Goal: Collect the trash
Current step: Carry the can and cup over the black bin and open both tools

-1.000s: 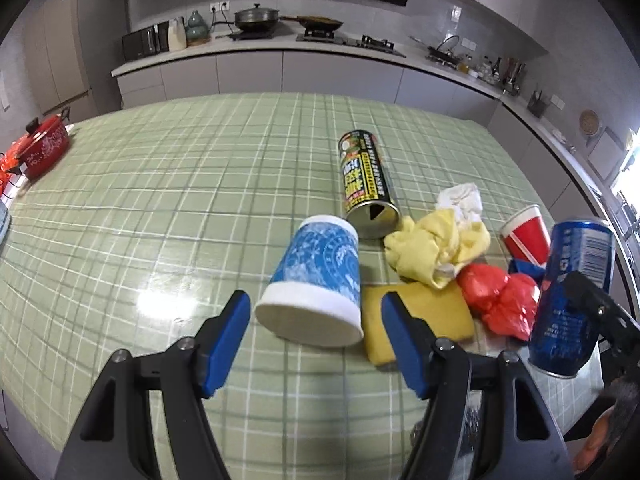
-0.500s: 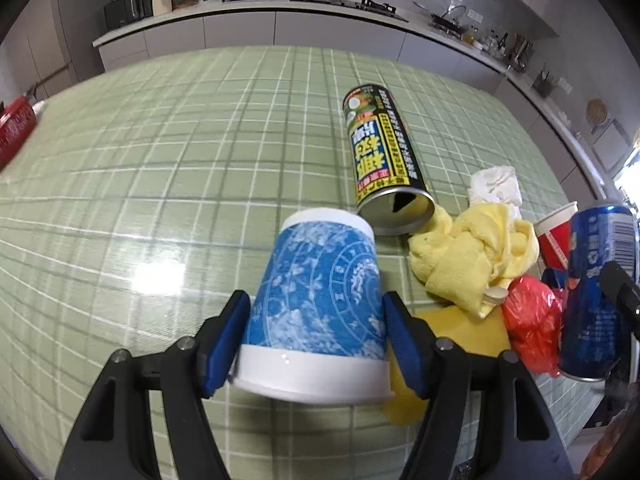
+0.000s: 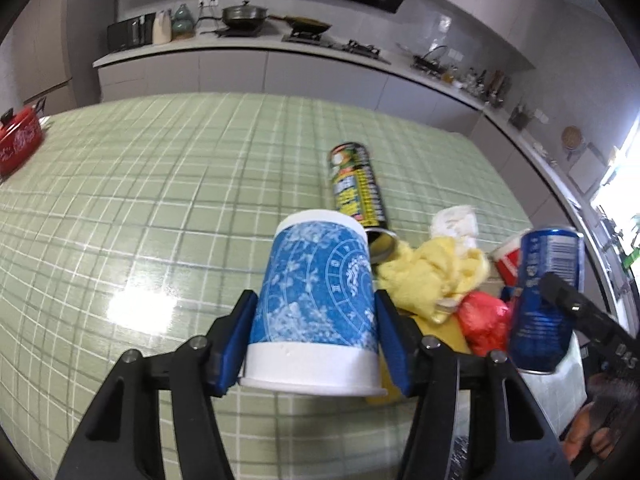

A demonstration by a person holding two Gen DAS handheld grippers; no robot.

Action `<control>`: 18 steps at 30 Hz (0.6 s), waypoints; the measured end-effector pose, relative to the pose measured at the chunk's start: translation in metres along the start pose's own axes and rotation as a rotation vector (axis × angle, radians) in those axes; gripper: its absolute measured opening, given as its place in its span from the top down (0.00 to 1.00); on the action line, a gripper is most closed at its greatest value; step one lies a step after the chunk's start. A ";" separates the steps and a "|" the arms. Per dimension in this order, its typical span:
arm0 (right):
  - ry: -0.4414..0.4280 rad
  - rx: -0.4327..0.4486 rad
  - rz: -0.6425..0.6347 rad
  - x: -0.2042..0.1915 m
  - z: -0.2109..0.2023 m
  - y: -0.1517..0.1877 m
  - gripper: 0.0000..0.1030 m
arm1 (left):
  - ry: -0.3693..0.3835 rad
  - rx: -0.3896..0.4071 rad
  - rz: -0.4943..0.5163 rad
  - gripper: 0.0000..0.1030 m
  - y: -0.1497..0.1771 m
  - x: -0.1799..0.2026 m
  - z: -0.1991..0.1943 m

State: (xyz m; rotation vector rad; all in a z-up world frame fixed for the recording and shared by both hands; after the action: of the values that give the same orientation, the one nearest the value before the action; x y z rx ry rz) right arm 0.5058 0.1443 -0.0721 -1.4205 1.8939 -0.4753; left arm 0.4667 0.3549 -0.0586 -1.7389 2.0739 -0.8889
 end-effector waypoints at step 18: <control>0.065 -0.046 0.082 0.026 -0.029 0.041 0.34 | 0.090 0.012 0.107 0.43 0.022 0.039 -0.024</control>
State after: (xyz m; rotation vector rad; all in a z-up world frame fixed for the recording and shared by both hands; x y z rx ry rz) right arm 0.4538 0.1301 -0.0875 -1.3656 2.0188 -0.4453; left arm 0.4264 0.3252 -0.0480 -1.5926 2.1907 -0.9622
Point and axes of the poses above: each gripper's, at about its wrist camera, not at the fingertips, and z roughly the way its jaws point, x to its right, y to its underside, the point moved 3 cm from there along z, roughly the way its jaws point, and after that the axes turned 6 degrees about z, right-handed, at the moved point
